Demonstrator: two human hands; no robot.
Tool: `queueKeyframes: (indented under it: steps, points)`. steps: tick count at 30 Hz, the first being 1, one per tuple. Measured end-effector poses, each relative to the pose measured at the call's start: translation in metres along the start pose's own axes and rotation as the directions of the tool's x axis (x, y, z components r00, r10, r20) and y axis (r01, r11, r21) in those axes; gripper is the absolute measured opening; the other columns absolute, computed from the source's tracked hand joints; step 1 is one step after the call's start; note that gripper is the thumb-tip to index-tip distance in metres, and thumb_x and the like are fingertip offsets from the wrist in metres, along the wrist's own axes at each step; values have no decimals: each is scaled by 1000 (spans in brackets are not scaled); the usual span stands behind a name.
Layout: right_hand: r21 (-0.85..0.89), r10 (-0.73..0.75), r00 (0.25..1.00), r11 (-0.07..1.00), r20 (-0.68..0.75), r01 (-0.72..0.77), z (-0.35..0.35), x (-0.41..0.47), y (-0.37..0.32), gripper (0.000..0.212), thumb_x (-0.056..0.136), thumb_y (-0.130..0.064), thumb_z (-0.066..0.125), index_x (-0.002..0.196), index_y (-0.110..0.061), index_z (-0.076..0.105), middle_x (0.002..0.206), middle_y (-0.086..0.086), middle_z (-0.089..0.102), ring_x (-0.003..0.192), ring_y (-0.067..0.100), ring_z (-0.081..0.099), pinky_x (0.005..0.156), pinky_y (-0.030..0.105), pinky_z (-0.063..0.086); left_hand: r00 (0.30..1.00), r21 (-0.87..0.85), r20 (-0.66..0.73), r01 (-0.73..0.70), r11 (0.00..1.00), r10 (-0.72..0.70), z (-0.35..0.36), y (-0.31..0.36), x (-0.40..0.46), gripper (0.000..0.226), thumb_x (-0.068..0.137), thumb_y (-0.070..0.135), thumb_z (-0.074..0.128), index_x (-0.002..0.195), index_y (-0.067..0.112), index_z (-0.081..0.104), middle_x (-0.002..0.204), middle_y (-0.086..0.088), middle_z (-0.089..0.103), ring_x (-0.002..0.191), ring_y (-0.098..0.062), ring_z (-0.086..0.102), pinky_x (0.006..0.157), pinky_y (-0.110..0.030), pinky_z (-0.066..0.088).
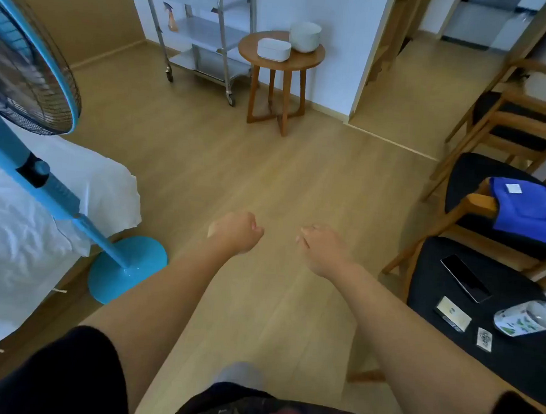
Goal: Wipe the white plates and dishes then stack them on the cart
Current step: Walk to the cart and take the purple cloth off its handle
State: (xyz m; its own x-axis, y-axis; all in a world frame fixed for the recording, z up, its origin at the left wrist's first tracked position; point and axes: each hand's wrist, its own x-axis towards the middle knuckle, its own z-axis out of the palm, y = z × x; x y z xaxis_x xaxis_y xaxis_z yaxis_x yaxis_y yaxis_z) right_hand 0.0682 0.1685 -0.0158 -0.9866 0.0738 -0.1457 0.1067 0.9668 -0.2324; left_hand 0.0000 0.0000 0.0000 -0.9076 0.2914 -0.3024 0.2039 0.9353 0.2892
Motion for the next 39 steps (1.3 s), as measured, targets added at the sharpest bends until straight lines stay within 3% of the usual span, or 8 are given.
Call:
queueKeyframes:
  steps: [4,8,13,18,26,39]
  points:
    - [20,-7,1000,1000,2,7,-2,23,15,33,99,-24,35,111,-2,57,116,19,58,111,32,51,88,35,38,999,16,-11,41,999,-41,-2,-1,22,33,96,36,40,109,14,60,112,-8,62,104,-29,57,76,-31,42]
    - [14,-22,1000,1000,22,21,-6,62,25,33,99,-25,36,110,-1,56,116,20,57,110,33,51,88,36,38,1000,152,-21,-6,988,9,-7,2,59,35,97,39,36,113,16,57,110,-8,63,100,-29,58,73,-31,40]
    - [-12,-36,997,999,65,36,-6,131,26,39,99,-29,36,124,-3,52,125,18,54,118,32,48,94,37,37,1000,125,-5,-6,992,7,-17,-3,128,34,97,40,36,114,19,57,111,-6,62,101,-28,57,72,-30,38]
    - [-8,-29,996,1000,86,30,-14,216,20,38,99,-26,36,122,-1,53,124,18,54,117,31,48,93,35,37,997,212,35,-68,975,62,-40,-14,213,36,98,40,34,114,17,57,113,-7,62,103,-28,58,70,-29,36]
    - [17,19,994,1000,109,-21,-40,352,7,37,99,-25,36,118,0,55,122,20,55,115,32,49,90,34,37,995,160,65,-91,983,81,-99,-40,344,34,97,40,36,115,19,56,113,-6,62,103,-27,57,70,-29,36]
    - [-10,-59,992,998,112,61,-55,544,2,37,99,-27,35,111,-2,59,116,18,59,110,32,52,91,34,35,999,119,49,-14,993,8,-153,-78,509,33,96,41,39,112,20,58,113,-7,63,105,-28,58,73,-31,38]
